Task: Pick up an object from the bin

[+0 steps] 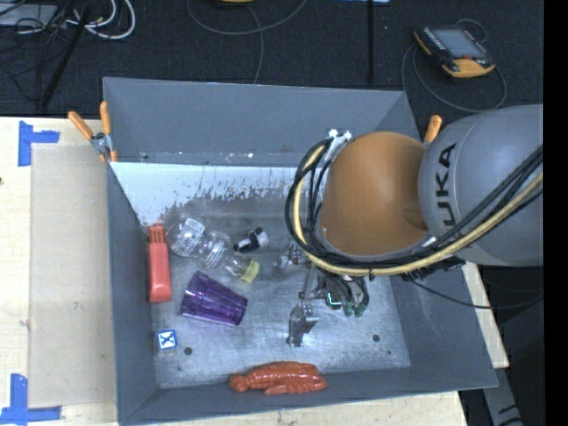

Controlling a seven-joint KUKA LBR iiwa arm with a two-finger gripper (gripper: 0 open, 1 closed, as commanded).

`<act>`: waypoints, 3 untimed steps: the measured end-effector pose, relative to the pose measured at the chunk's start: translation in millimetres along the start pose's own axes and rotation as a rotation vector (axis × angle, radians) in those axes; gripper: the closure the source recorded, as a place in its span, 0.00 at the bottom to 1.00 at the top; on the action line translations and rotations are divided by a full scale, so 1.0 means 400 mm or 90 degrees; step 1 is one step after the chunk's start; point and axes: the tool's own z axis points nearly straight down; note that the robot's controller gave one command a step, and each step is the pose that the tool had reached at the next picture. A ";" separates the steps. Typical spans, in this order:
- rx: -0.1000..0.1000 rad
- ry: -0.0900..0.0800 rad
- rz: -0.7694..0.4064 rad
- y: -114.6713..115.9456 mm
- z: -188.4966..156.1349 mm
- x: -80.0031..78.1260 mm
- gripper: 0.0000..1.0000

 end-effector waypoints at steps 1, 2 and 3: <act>0.000 -0.005 0.002 -0.001 -0.010 -0.004 0.00; 0.001 -0.009 -0.047 0.042 0.022 0.024 0.00; 0.000 -0.008 -0.120 0.181 0.140 0.020 0.00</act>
Offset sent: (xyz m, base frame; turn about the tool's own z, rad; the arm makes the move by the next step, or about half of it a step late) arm -0.0363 0.0574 -0.0368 -0.2304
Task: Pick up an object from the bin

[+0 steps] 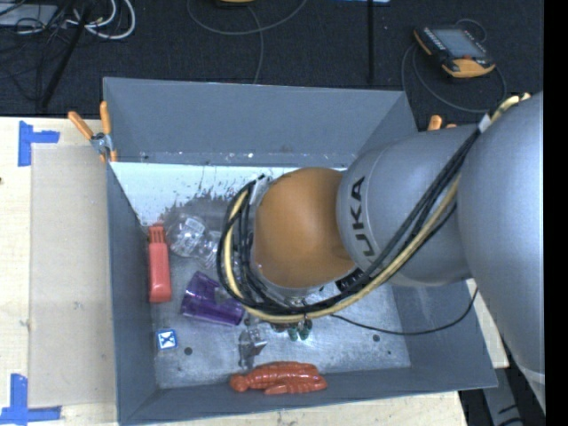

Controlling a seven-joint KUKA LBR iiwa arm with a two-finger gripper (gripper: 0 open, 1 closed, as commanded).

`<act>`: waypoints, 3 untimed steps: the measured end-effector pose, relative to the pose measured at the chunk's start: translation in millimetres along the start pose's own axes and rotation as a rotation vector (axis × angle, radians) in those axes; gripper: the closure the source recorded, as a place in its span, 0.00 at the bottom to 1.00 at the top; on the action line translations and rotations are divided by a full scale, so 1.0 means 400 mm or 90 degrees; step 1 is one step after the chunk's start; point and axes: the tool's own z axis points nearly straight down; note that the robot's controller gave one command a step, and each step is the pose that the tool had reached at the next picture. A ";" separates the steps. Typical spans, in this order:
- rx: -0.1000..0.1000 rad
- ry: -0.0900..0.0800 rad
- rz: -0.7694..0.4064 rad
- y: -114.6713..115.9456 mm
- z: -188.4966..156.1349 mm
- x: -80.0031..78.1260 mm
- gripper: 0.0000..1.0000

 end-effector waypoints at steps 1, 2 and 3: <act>-0.004 -0.002 -0.081 0.034 0.088 -0.050 0.00; 0.003 0.004 -0.094 0.005 0.084 -0.057 0.00; -0.001 0.005 -0.111 0.060 -0.029 -0.174 0.00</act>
Offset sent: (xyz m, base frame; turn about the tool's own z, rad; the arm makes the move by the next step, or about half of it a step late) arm 0.0237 0.0630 -0.0093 -0.1459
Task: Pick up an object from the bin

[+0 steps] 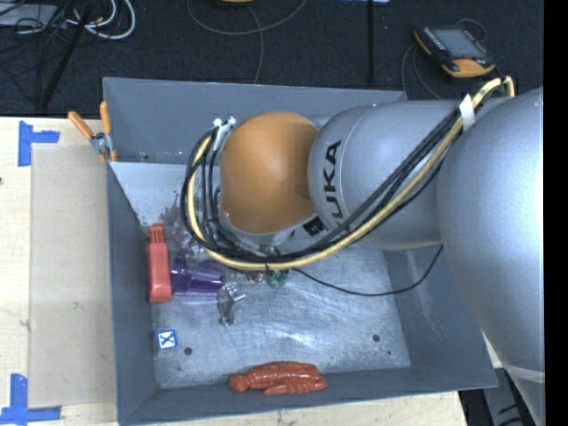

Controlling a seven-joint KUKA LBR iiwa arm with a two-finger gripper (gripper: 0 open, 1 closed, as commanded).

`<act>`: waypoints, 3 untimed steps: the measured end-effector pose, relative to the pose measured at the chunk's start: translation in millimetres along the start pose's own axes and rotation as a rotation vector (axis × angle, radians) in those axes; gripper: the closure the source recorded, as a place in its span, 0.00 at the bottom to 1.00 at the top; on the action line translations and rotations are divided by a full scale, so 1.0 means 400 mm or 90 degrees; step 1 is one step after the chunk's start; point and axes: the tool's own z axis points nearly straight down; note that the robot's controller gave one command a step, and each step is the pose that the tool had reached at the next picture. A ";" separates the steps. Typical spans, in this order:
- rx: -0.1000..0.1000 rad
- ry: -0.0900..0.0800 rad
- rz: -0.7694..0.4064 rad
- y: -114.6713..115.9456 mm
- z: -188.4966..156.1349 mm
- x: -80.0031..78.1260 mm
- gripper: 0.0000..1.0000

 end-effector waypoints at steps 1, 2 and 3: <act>0.002 -0.012 -0.034 -0.019 -0.040 -0.084 0.00; 0.001 0.004 -0.128 -0.029 0.107 -0.064 0.00; 0.000 -0.001 -0.138 -0.035 0.194 -0.090 0.00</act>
Offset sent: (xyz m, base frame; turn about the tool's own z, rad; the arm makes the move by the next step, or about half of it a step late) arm 0.0249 -0.0074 -0.0764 -0.2465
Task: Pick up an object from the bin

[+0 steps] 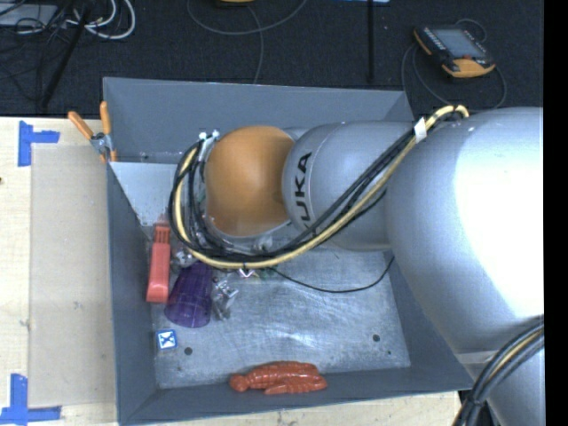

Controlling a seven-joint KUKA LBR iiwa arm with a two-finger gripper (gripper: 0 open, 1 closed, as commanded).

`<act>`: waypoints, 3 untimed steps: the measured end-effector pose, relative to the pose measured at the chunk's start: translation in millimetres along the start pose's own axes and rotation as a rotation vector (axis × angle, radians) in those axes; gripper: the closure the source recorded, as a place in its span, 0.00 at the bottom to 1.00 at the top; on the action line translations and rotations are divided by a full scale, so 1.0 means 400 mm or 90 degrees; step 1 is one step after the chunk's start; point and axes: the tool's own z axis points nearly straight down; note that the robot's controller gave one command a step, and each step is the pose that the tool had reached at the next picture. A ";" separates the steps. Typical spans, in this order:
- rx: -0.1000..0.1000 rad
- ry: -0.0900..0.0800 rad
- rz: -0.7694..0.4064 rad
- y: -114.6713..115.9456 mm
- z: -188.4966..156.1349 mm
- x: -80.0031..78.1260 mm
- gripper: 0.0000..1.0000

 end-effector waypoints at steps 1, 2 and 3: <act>0.002 -0.005 -0.009 0.203 -0.008 0.207 1.00; 0.002 -0.005 -0.009 0.202 -0.008 0.207 1.00; 0.002 -0.002 -0.015 0.212 -0.200 0.208 1.00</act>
Offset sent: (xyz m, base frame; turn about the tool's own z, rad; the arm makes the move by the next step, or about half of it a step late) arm 0.0000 0.0000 0.0000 0.0000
